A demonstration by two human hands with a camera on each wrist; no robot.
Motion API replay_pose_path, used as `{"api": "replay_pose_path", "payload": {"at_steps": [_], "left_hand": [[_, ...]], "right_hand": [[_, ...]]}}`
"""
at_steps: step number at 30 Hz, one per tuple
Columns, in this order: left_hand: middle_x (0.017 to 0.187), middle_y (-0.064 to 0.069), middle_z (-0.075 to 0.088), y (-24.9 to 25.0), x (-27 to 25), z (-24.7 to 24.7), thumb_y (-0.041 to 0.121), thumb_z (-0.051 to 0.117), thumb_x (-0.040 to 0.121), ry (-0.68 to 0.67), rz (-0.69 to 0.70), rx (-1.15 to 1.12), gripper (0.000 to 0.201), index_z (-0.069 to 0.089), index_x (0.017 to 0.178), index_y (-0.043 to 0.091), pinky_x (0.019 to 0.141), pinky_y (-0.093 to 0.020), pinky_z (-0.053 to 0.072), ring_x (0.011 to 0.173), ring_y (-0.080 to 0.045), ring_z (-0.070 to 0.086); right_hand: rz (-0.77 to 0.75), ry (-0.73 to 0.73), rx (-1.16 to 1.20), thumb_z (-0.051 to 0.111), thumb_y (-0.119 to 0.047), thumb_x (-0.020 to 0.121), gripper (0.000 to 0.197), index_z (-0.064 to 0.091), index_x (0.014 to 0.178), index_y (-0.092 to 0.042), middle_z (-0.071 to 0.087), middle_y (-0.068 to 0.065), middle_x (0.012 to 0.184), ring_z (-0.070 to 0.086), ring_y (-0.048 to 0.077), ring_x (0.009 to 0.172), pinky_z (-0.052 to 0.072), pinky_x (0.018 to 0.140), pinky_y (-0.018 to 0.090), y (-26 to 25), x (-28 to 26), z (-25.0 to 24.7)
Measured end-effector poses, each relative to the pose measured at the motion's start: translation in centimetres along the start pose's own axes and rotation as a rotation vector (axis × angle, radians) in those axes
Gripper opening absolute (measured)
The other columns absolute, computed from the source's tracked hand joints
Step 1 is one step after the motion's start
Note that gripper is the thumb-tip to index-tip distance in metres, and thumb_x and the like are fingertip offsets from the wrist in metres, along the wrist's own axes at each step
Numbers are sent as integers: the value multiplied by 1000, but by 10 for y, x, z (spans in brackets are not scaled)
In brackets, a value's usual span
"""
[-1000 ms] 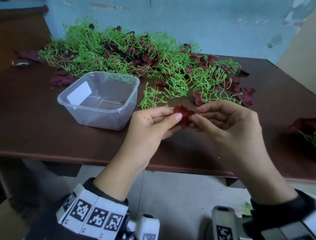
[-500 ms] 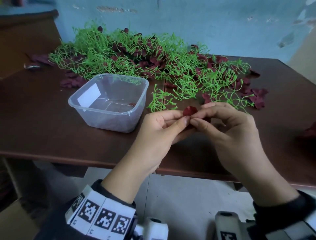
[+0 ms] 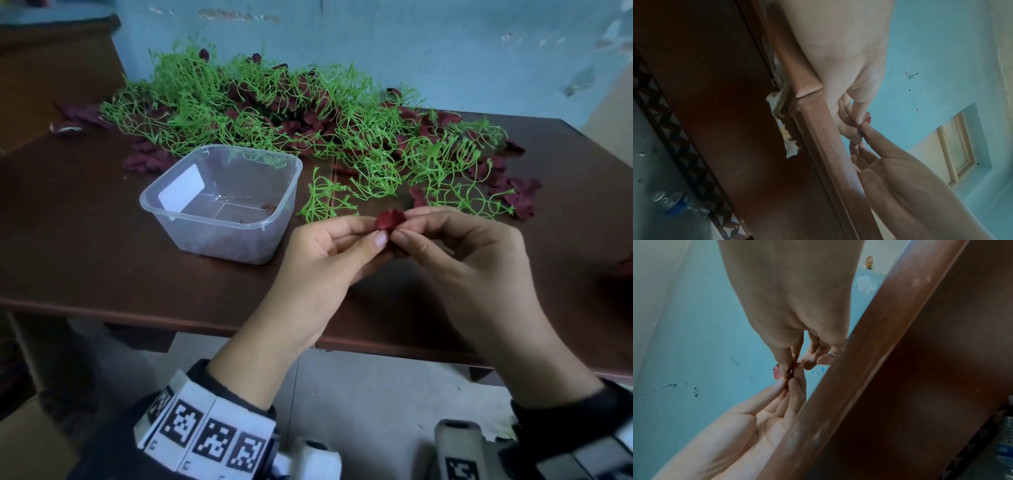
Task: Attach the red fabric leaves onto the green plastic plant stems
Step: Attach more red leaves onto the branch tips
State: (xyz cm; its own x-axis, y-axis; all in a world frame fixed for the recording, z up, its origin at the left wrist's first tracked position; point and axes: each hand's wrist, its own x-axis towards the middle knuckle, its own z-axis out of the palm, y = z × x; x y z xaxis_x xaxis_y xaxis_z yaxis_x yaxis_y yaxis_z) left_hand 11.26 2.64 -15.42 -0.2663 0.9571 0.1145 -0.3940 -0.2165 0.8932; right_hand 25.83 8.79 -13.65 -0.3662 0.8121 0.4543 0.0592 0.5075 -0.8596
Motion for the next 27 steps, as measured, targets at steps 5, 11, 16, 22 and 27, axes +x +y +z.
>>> {"api": "replay_pose_path", "payload": {"at_steps": [5, 11, 16, 22, 27], "left_hand": [[102, -10, 78, -2, 2, -3, 0, 67, 93, 11, 19, 73, 21, 80, 96, 16, 107, -40, 51, 104, -19, 72], [106, -12, 77, -3, 2, -5, 2, 68, 92, -11, 87, 118, 20, 80, 101, 14, 104, -39, 51, 106, -20, 71], [103, -12, 77, -4, 4, -5, 5, 68, 88, -6, 98, 116, 17, 79, 100, 11, 102, -38, 52, 103, -20, 71], [97, -12, 77, -4, 3, -4, -2, 64, 95, -13, 61, 115, 21, 78, 100, 12, 102, -41, 53, 97, -23, 73], [95, -11, 77, -3, 3, -5, -3, 64, 94, -8, 59, 123, 23, 78, 96, 15, 100, -39, 54, 95, -22, 73]], "right_hand": [[-3, 23, -64, 75, -10, 84, 2, 75, 84, -11, 73, -5, 93, 70, 8, 87, 55, 79, 17, -8, -3, 1], [5, 46, -116, 73, -14, 87, 4, 74, 83, -13, 74, -10, 79, 67, 15, 66, 53, 61, 26, -14, -5, 3], [9, 2, -110, 73, -12, 87, 5, 74, 82, -11, 74, -3, 78, 69, 11, 72, 52, 63, 22, -13, -4, 3], [1, 52, -132, 73, -14, 88, 7, 74, 81, -14, 71, -10, 68, 62, 1, 60, 47, 58, 13, -9, -5, 3], [-21, 62, -148, 73, -13, 88, 6, 74, 82, -13, 74, -10, 76, 68, 5, 66, 51, 61, 14, -11, -5, 5]]}}
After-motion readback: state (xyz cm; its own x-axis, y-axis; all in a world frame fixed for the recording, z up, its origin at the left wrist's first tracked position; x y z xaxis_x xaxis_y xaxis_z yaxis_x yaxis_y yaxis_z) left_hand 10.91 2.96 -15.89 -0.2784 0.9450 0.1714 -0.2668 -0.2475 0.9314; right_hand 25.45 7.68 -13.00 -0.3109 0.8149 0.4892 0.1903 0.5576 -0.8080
